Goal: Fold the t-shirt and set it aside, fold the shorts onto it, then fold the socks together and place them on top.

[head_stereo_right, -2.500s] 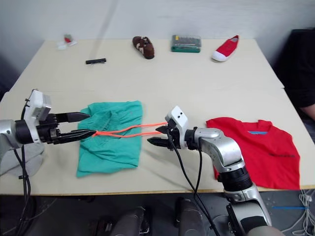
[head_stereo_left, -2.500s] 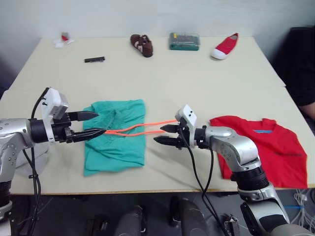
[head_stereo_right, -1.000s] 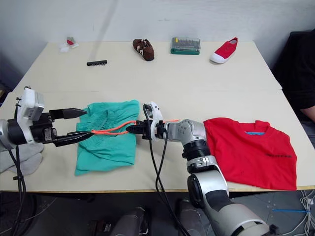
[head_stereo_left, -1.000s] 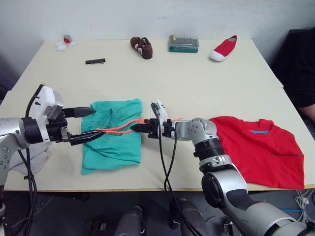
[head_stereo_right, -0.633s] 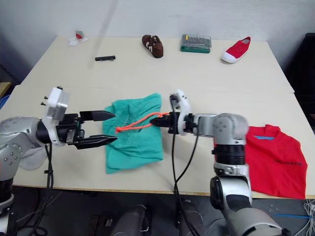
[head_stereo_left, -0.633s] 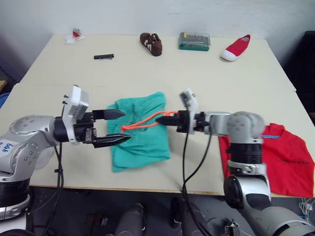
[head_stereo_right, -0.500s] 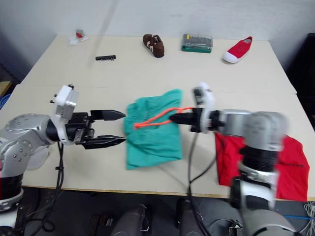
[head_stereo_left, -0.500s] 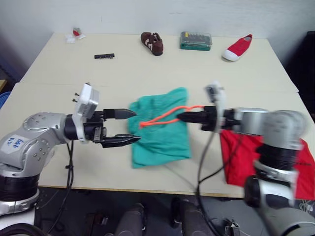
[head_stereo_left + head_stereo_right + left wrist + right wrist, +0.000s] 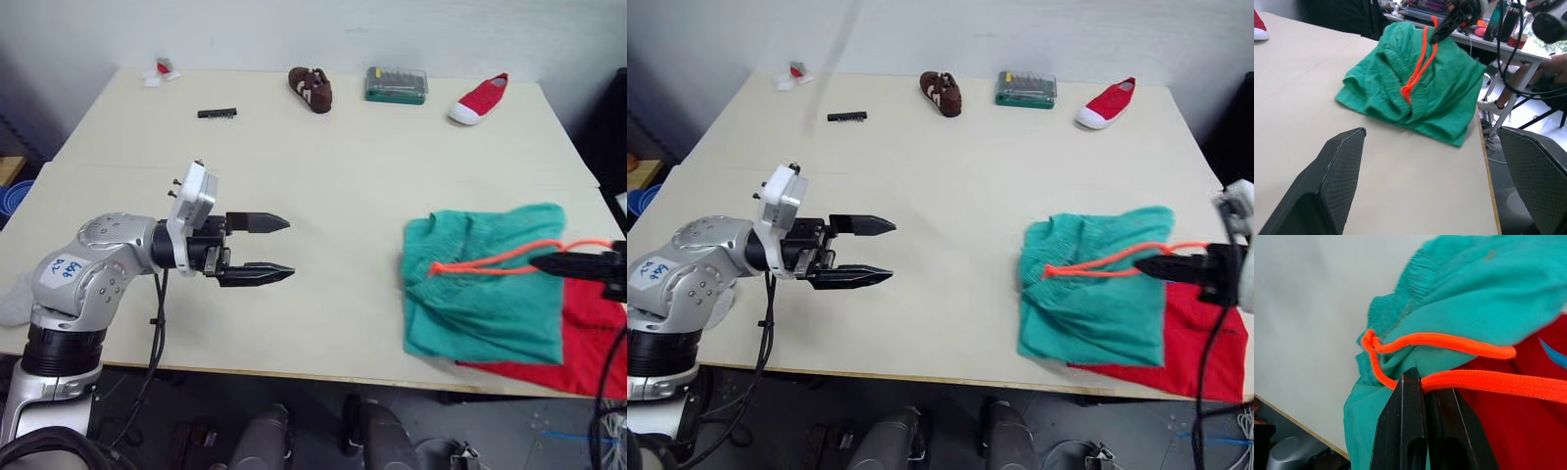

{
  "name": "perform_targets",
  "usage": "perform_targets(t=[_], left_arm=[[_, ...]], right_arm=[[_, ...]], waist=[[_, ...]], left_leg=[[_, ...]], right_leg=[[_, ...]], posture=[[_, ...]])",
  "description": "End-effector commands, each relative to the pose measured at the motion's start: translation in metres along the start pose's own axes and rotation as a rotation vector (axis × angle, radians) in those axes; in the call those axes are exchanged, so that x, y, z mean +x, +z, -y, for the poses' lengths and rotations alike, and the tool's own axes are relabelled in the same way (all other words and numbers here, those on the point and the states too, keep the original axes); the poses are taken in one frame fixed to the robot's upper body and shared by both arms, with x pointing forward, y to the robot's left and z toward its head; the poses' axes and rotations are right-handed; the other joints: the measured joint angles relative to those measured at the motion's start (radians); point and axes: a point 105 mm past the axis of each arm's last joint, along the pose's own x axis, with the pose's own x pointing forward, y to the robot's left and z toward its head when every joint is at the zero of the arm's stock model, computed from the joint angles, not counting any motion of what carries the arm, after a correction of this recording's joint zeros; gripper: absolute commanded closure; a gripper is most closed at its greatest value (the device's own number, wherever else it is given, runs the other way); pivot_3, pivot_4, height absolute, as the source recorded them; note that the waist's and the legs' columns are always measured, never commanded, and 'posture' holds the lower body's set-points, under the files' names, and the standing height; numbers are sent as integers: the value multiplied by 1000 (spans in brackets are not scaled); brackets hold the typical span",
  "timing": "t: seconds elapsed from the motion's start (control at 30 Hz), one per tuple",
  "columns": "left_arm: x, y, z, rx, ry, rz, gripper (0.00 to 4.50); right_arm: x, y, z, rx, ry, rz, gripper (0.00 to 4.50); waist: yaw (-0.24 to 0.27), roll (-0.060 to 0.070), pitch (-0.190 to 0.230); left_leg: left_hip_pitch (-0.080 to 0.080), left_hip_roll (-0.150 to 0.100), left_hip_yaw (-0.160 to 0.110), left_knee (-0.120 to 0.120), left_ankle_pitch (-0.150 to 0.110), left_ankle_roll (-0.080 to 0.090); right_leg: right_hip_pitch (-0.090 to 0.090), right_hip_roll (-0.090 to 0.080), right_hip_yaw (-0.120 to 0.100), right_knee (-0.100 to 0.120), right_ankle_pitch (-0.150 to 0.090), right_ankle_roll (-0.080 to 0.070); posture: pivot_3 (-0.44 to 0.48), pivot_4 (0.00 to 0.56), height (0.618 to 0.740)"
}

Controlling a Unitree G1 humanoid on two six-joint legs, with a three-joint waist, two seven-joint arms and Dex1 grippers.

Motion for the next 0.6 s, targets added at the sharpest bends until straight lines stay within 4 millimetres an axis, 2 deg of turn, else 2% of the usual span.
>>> perform_targets(t=[0.03, 0.13, 0.27, 0.37, 0.43, 0.53, 0.6], left_arm=[[1, 7, 2, 56, -19, 0, 0], [1, 7, 2, 61, -23, -4, 0], [3, 5, 2, 75, -26, -17, 0], [3, 6, 2, 81, -25, -19, 0], [2, 7, 1, 85, -21, -21, 0], [2, 7, -2, 92, -13, -28, 0], [2, 6, -2, 97, -11, -37, 0]], right_arm=[[-22, 5, 15, -31, -51, 60, 4475], [-33, -2, 39, 8, -109, 82, 4475], [-28, -26, 68, -26, -206, 20, 4475], [-30, -35, 94, -48, -320, 34, 4475], [-29, -38, 103, -85, -363, 35, 4475], [-23, -36, 99, -117, -354, 75, 3850], [-22, -33, 93, -168, -344, 85, 3204]], waist=[[1, 0, 0], [0, 0, 0], [-2, 0, 0], [-4, 0, 0], [-3, 0, 0], [-3, 0, 0], [-3, 1, 0]], left_leg=[[0, 0, 0, 1, -1, 1], [-1, 0, 1, 4, -2, 3], [-1, 0, 3, 6, -3, 5], [-1, 0, 4, 6, -3, 4], [0, 0, 5, 6, -2, 2], [0, 0, 7, 6, 0, -2], [1, 0, 8, 6, 0, -2]], right_leg=[[0, 0, 1, 0, 0, 1], [1, 0, 2, -1, 2, 3], [1, 0, 5, -2, 3, 4], [1, 1, 6, -2, 3, 5], [1, 1, 7, -1, 3, 5], [1, 1, 8, -1, 4, 5], [1, 1, 9, -1, 4, 6]], posture=[[0, 150, 740], [0, 150, 740], [0, 150, 740], [0, 150, 740], [0, 150, 740], [0, 150, 740], [0, 150, 740]])
